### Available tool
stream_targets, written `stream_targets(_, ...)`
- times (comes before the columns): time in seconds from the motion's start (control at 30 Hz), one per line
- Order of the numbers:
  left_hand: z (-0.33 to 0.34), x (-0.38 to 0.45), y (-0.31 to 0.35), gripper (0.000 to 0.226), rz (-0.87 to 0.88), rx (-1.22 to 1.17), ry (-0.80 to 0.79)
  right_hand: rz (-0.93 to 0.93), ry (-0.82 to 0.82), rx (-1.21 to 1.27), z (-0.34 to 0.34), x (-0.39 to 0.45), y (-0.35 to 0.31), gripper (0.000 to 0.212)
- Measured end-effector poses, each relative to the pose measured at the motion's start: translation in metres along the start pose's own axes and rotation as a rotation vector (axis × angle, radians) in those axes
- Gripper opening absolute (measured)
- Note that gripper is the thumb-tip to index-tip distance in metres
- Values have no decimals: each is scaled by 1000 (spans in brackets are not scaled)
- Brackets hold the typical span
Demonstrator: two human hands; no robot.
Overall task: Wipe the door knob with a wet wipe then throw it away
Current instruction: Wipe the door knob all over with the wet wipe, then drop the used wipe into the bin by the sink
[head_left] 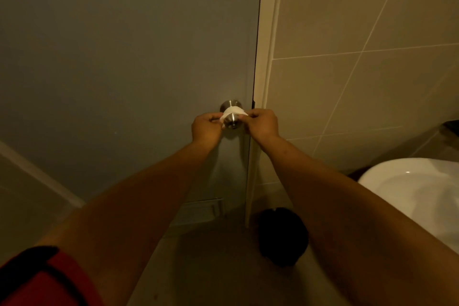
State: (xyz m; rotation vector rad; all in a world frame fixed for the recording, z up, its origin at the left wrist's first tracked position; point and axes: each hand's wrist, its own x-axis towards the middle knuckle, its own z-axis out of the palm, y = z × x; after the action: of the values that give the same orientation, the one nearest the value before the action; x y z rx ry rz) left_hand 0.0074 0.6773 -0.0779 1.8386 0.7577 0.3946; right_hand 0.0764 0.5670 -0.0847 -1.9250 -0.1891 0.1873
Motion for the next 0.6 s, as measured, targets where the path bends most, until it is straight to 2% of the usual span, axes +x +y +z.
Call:
stream_targets(0.1,-2,-10,-4,26,17,-40,43,-8,-8,-35,-10,-11,1,19)
stream_targets(0.2,1,-27,-7,24,5,-97,15,10,-13,-62,-22,-31,13,19)
stream_targets(0.3,11,-47,-20,23,-12,-98,-72,39,6,-95,-40,-54,34,15)
stream_targets(0.6,87,-70,-61,23,-54,25,-290,252,80,-168,-96,-76,111,29)
